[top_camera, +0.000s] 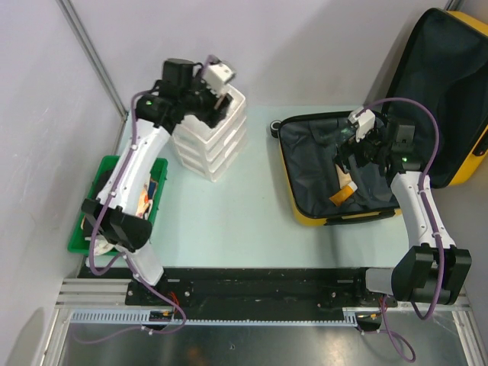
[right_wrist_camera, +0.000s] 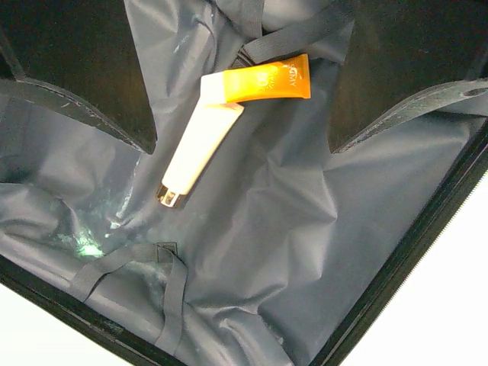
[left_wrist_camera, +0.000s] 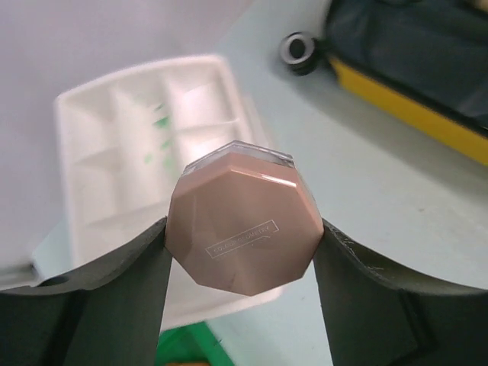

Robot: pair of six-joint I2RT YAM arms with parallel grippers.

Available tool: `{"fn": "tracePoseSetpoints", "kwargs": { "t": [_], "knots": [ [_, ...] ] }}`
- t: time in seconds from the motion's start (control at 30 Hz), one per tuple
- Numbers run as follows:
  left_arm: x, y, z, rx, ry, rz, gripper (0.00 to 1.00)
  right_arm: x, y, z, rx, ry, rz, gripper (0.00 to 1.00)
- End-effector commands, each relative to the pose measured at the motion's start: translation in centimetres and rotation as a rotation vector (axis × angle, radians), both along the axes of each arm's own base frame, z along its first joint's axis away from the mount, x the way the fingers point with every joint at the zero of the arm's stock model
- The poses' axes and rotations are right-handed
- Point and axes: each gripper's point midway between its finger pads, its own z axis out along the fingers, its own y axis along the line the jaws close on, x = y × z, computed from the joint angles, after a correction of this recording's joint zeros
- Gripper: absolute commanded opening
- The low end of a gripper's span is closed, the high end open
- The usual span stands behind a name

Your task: Open, take out, and arrange the luggage

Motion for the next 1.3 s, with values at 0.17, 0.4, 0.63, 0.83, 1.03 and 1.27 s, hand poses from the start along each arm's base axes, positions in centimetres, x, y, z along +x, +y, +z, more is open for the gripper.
{"fn": "tracePoseSetpoints", "kwargs": {
  "t": [0.17,0.4,0.63,0.83,1.03,1.27],
  "knots": [
    [3.4,9.5,-1.4,-0.018,0.098,0.302,0.41,0.1,0.9,0.3,0.031,-0.003,0.011,1.0],
    [5.0,11.4,-3.7,0.001,0.15,0.348,0.42,-0.1,1.4,0.3,0.042,0.005,0.021,1.0],
    [5.7,11.4,-5.8,0.033,0.196,0.353,0.43,-0.3,1.3,0.3,0.035,0.003,0.019,1.0],
    [6.1,12.1,-7.9,0.085,0.239,0.378,0.59,-0.3,1.3,0.2,0.031,0.004,0.02,1.0],
    [6.2,12.0,-6.0,0.068,0.2,0.374,0.89,-0.2,1.3,0.0,0.027,0.006,0.026,1.0],
    [6.3,12.0,0.0,0.013,0.058,0.378,0.97,-0.2,0.0,-1.1,-0.007,0.044,-0.021,1.0]
  ]
}}
